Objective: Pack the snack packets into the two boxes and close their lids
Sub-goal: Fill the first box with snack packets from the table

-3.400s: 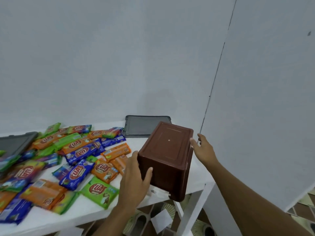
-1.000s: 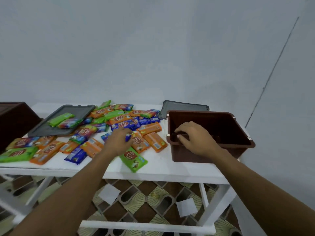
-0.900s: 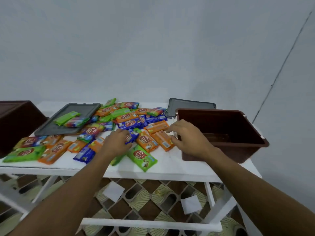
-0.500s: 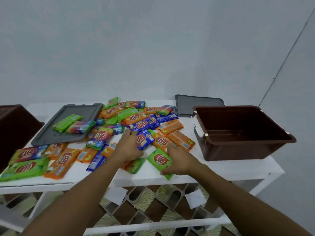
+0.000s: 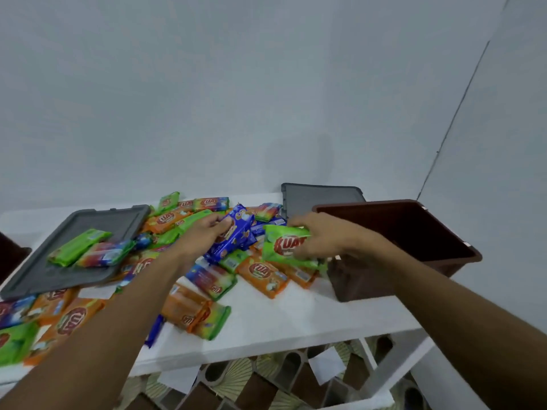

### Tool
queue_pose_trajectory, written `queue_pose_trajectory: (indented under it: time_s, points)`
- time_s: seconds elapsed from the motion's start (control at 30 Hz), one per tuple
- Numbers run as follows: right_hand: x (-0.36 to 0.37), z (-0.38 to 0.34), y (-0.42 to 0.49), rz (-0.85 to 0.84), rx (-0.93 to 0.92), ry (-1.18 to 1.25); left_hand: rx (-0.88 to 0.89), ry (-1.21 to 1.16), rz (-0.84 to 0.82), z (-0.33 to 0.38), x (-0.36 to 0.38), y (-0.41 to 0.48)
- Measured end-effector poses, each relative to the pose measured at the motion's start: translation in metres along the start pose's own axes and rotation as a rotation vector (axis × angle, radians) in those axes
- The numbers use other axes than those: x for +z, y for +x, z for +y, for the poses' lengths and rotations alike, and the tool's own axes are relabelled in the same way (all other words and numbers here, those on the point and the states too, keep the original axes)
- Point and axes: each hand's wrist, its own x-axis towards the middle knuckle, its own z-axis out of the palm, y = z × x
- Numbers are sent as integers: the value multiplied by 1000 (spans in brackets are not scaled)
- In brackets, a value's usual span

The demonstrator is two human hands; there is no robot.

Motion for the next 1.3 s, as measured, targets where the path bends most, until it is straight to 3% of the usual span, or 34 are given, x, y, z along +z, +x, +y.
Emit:
queue_pose_trajectory:
  time_s: [0.13, 0.2, 0.27, 0.37, 0.43, 0.57, 0.73, 0.8, 0.9, 1.0, 1.17, 1.3]
  points:
    - [-55, 61, -11, 93, 55, 302, 141, 197, -67, 44, 36, 17]
    - [-75, 98, -16, 113, 88, 336, 207, 273, -103, 69, 67, 26]
    - [-89, 135, -15, 92, 115, 160, 278, 322, -149, 89, 99, 37]
    - [-94, 184, -9, 11, 139, -291, 341, 401, -222, 108, 146, 52]
    - [-92, 210, -6, -9, 140, -434, 357, 466, -285, 117, 179, 62]
    - [-83, 241, 4, -90, 119, -524, 351, 811, -363, 117, 229, 84]
    - [-63, 264, 19, -219, 86, -593, 174, 1142, -436, 91, 264, 94]
    - [-58, 270, 22, -163, 52, -630, 148, 1298, -404, 85, 276, 91]
    - [-57, 276, 25, -93, 0, -609, 273, 1554, -230, 85, 285, 87]
    - [-57, 277, 29, -124, -36, -584, 337, 1542, -171, 88, 286, 91]
    - [-41, 276, 34, -181, -117, -663, 153, 1541, -426, 77, 289, 101]
    - [-37, 280, 36, -143, -104, -665, 184, 1614, -461, 72, 289, 108]
